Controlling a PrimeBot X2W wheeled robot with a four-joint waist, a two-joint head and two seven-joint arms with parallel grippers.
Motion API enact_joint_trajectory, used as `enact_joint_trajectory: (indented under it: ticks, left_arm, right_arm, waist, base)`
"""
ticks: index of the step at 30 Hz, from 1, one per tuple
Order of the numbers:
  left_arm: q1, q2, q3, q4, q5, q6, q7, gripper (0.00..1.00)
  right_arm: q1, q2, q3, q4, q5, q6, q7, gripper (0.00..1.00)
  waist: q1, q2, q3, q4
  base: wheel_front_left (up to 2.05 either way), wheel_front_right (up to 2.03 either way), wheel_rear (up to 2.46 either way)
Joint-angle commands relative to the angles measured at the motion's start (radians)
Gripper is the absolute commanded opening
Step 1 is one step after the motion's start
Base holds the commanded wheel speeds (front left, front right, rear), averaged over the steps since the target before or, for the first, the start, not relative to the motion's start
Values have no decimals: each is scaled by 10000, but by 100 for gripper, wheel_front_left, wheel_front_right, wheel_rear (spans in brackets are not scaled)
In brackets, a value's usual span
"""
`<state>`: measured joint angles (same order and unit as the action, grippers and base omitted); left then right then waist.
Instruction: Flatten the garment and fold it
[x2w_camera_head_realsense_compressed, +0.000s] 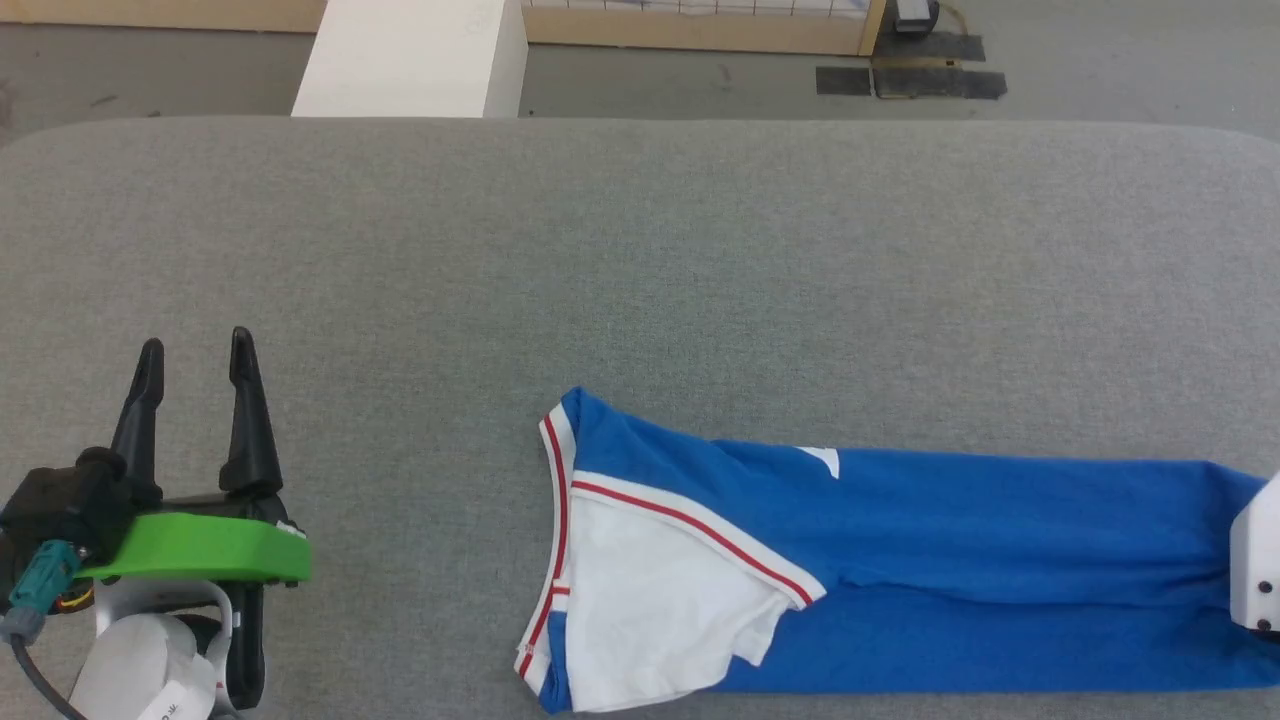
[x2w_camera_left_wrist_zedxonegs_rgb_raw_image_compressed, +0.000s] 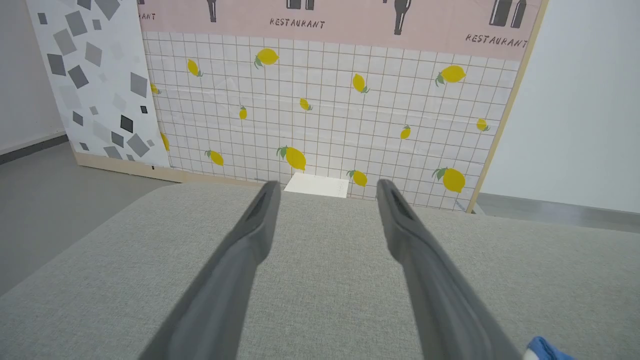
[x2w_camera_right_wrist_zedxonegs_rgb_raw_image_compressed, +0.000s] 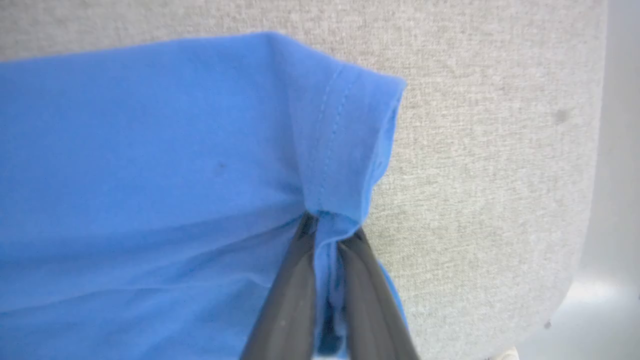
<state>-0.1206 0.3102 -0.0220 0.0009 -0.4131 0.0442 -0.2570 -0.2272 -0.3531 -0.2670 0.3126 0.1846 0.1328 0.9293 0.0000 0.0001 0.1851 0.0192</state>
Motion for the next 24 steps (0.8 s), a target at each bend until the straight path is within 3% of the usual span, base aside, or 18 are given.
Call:
enact_joint_trajectory:
  ticks: [1,3,4,7,12,18,24]
  left_arm:
    - [3,-34,-31,58,25,-46,-46,100]
    - [15,-71,-67,108,43,-54,-46,100]
    - [76,-156,-110,174,60,-59,-47,100]
    - [171,-189,-128,181,104,-83,-47,100]
    - [354,-270,-126,123,174,-116,-47,100]
    - [392,-411,-112,100,251,-194,-47,100]
    - [395,-451,-75,149,299,-299,-47,100]
  right_arm:
    - [-102,-157,152,-133,-235,-21,267,0]
    - [5,-389,484,-550,-391,-21,737,0]
    - [362,-738,1158,-1668,-100,-21,1641,0]
    - [813,-1005,1717,-3059,542,-21,2570,0]
    - [1368,-580,2388,-5424,2016,-21,3819,0]
    - [1165,236,3691,-6388,2802,-21,3662,0]
    - [355,1193,5333,-5676,3052,-21,2481,0]
  waist:
    - [0,-1,-81,15]
    - [0,-1,-158,36]
    - [0,-1,-328,57]
    - [0,-1,-457,50]
    - [0,-1,-576,63]
    - [0,-1,-549,176]
    - [0,-1,-436,398]
  base:
    - [0,0,0]
    - [0,0,0]
    - [0,0,0]
    - [0,0,0]
    - [0,0,0]
    - [0,0,0]
    - [0,0,0]
